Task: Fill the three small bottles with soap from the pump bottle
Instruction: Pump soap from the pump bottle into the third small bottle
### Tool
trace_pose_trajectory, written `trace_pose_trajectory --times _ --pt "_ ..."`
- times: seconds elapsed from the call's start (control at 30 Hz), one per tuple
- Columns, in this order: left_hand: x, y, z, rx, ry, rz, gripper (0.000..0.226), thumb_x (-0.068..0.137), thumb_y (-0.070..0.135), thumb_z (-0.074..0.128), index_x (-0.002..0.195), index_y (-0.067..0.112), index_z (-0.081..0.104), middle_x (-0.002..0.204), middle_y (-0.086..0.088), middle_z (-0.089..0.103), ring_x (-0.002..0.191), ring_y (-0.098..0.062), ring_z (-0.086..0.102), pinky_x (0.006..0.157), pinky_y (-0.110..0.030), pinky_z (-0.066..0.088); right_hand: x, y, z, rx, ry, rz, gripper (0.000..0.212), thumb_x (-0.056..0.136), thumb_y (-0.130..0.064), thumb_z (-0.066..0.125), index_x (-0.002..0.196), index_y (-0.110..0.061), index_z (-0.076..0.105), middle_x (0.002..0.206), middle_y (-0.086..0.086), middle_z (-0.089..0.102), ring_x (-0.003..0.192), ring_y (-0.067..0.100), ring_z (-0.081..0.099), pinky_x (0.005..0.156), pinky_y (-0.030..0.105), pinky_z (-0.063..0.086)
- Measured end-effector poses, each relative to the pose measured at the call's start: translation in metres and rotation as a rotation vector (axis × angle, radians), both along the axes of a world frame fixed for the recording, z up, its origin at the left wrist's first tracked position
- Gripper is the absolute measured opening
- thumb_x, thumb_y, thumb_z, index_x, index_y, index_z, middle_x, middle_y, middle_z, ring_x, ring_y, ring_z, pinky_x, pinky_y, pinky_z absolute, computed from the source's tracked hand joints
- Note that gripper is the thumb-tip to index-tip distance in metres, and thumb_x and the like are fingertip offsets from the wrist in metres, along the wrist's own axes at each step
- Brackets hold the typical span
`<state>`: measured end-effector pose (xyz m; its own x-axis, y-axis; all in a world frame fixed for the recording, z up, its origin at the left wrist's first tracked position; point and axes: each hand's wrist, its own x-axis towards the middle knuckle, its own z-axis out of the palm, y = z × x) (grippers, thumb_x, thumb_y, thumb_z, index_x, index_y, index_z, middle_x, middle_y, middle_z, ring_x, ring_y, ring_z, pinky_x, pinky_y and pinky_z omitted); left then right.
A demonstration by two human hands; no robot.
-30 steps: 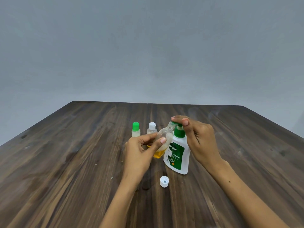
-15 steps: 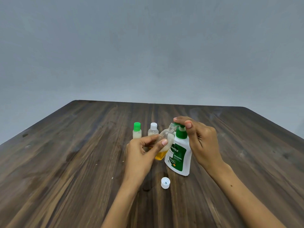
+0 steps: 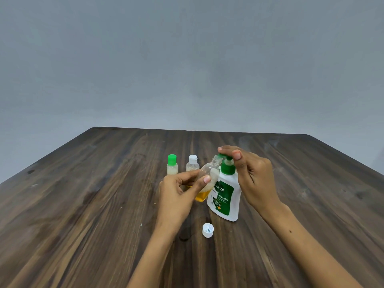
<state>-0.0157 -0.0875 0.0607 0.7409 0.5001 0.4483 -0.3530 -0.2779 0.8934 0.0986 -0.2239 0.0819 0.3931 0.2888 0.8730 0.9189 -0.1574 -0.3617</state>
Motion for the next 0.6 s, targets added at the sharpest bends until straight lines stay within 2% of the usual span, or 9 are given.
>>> trace_pose_trajectory --times 0.07,0.2,0.4,0.6 --pt "-0.0013 -0.0006 0.0005 -0.004 -0.006 -0.004 0.017 0.077 0.029 0.075 0.094 0.029 0.075 0.085 0.021 0.075 0.087 0.003 0.070 0.077 -0.015 0.054 0.0023 0.0000 0.0054 -0.018 -0.015 -0.001 0.064 0.101 -0.056 0.024 0.103 -0.016 0.074 0.106 -0.007 0.073 0.099 0.010 0.068 0.076 0.044 0.056" --pt "-0.0027 0.0004 0.0025 0.000 -0.023 -0.012 0.014 0.080 0.022 0.075 0.090 0.031 0.074 0.083 0.022 0.074 0.085 0.004 0.070 0.072 -0.010 0.051 0.0025 0.0009 0.0070 -0.007 -0.008 0.002 0.065 0.100 -0.058 0.024 0.102 -0.016 0.075 0.104 -0.007 0.073 0.094 0.009 0.069 0.071 0.040 0.057" --pt "-0.0002 0.0011 0.0017 0.027 -0.023 0.000 0.013 0.081 0.021 0.075 0.092 0.027 0.076 0.086 0.019 0.075 0.087 0.003 0.070 0.074 -0.011 0.052 0.0029 0.0004 0.0021 0.002 0.021 0.025 0.065 0.100 -0.058 0.025 0.101 -0.016 0.075 0.102 -0.008 0.073 0.090 0.007 0.070 0.067 0.036 0.057" --pt "-0.0005 0.0010 0.0029 0.031 -0.030 0.001 0.016 0.081 0.020 0.075 0.095 0.027 0.075 0.082 0.025 0.073 0.086 0.007 0.069 0.071 -0.008 0.049 0.0037 0.0000 0.0036 -0.005 -0.021 0.007 0.061 0.102 -0.054 0.026 0.104 -0.016 0.074 0.107 -0.006 0.072 0.100 0.010 0.068 0.076 0.044 0.056"
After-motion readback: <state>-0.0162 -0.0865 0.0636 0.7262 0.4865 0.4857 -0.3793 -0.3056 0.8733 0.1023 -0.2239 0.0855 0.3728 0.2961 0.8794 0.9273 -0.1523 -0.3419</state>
